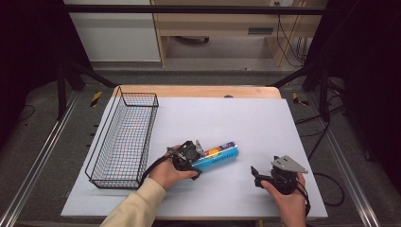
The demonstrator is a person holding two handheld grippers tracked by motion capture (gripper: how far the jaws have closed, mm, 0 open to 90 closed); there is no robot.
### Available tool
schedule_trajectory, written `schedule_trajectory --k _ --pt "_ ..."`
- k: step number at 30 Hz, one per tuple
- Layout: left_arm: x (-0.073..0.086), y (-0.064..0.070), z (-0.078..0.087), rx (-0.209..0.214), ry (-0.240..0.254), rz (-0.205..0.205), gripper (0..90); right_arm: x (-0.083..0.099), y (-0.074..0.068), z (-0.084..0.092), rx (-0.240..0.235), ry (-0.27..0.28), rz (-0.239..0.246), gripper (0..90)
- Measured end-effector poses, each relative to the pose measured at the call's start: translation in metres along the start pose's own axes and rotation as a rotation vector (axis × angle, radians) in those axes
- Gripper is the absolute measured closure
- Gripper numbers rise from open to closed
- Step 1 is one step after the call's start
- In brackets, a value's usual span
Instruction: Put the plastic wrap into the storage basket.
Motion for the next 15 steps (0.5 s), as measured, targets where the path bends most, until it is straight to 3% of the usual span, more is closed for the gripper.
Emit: schedule_trajectory --k 7,15 --pt "-0.0005 0.0005 0.0006 0.001 0.000 -0.005 30.4 0.0000 0.0000 0.0000 -0.001 0.000 -0.002 8.6" --pt "0.0000 0.0019 0.0025 0.008 0.004 0.017 31.1 0.0000 0.0000 0.0000 -0.001 0.000 -0.002 8.6"
Point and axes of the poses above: each handheld gripper's, and its own axes: z roughly backward along the jaws, x roughly out of its underside, y roughly to its right, the point moved 10 cm from there along -z, roughly forward along the jaws, and after that the axes turned 5 degrees about -z, right-handed, at the moved point
